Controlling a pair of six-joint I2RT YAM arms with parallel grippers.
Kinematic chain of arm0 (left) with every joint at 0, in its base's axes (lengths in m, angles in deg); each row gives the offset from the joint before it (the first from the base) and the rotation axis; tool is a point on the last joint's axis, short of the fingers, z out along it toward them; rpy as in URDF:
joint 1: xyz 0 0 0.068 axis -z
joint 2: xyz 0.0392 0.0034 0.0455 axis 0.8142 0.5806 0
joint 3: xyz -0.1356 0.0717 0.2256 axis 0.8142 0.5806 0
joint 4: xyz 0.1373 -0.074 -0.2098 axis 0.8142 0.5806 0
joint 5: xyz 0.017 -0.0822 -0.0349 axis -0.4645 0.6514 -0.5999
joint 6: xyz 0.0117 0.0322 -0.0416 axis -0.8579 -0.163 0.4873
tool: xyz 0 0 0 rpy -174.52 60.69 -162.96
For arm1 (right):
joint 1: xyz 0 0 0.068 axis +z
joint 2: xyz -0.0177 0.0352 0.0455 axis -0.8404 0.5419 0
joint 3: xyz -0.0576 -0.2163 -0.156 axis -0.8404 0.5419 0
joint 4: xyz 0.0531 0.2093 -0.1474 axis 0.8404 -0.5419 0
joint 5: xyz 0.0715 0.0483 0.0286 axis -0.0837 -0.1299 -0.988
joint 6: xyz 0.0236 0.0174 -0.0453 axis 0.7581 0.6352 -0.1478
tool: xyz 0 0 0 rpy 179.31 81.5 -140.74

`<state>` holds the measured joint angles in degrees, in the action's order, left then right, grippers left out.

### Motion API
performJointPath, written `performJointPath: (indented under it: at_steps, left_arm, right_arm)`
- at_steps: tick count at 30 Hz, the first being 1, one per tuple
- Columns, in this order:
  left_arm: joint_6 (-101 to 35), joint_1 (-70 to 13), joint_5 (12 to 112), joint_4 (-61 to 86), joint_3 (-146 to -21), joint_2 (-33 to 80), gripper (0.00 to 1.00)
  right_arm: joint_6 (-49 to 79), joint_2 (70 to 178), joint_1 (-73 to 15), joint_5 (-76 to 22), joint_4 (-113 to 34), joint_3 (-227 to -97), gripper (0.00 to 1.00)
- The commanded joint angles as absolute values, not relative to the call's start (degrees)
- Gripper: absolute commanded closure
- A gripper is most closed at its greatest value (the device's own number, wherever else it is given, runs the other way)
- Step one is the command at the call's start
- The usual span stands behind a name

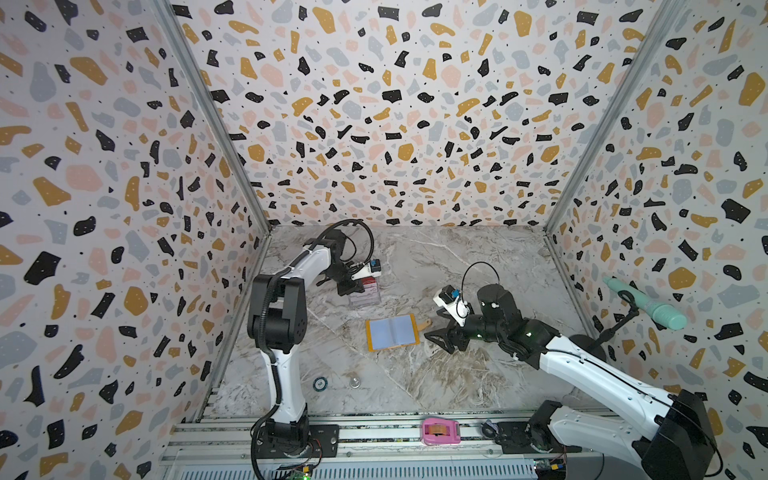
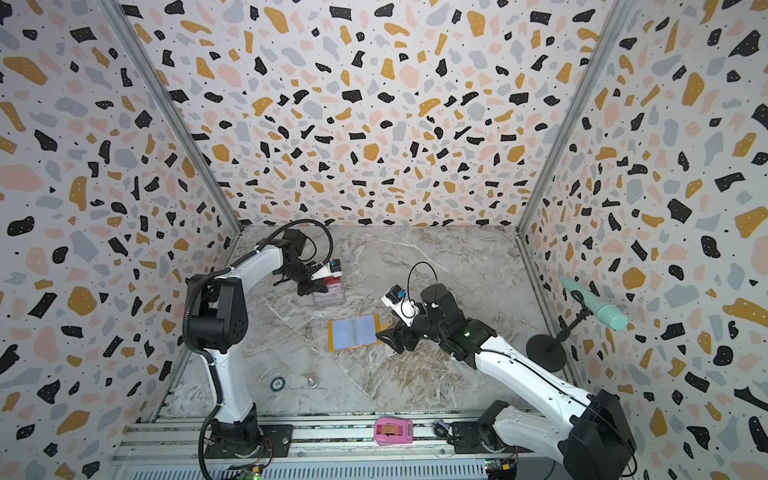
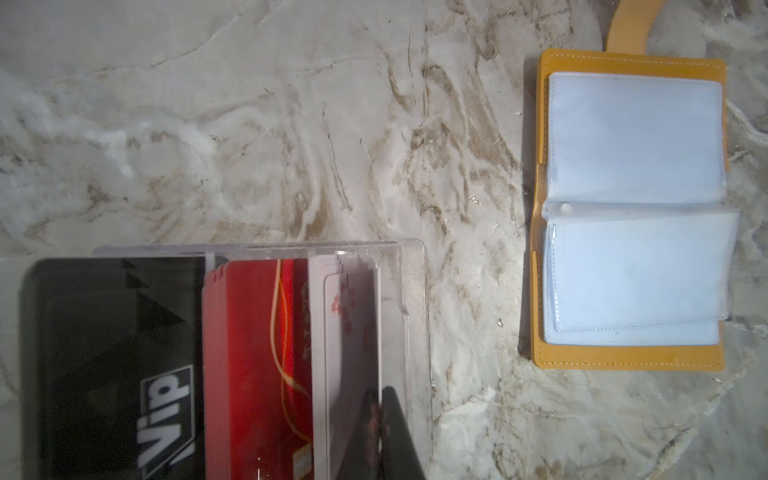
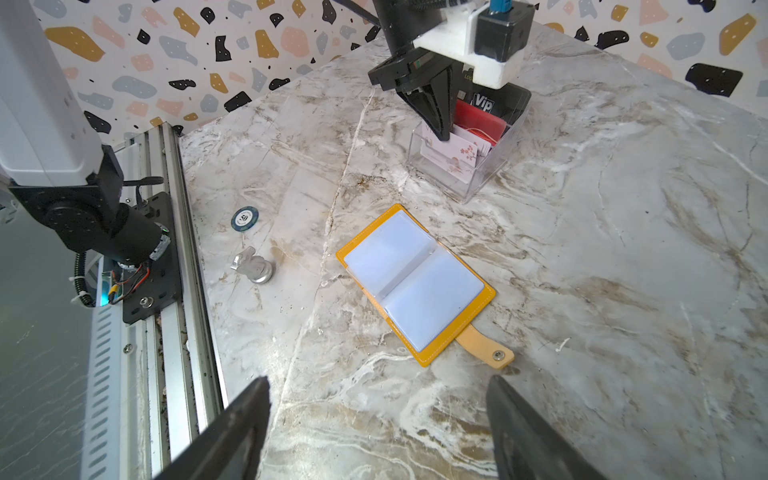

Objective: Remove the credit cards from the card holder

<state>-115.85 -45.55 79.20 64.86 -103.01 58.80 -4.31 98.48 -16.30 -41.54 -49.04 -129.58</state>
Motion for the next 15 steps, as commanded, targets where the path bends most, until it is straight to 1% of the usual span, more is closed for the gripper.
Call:
performJointPath:
  at_steps: [1,7,15]
  left_arm:
    - [-114.69,-45.63,80.16,64.86,-104.5,59.33,0.91]
    - [-113.62,-45.54,79.51,63.9,-104.27,58.86,0.86]
    - [-111.42,-45.28,76.92,61.07,-103.93,56.71,0.83]
  right_arm:
    - [-4.57,98.35,-16.05,-40.68,-49.55,-131.01,0.18]
    - [-4.56,98.36,-16.0,-40.59,-49.58,-130.98,0.18]
    - [-4.55,98.43,-16.05,-39.59,-49.69,-131.18,0.18]
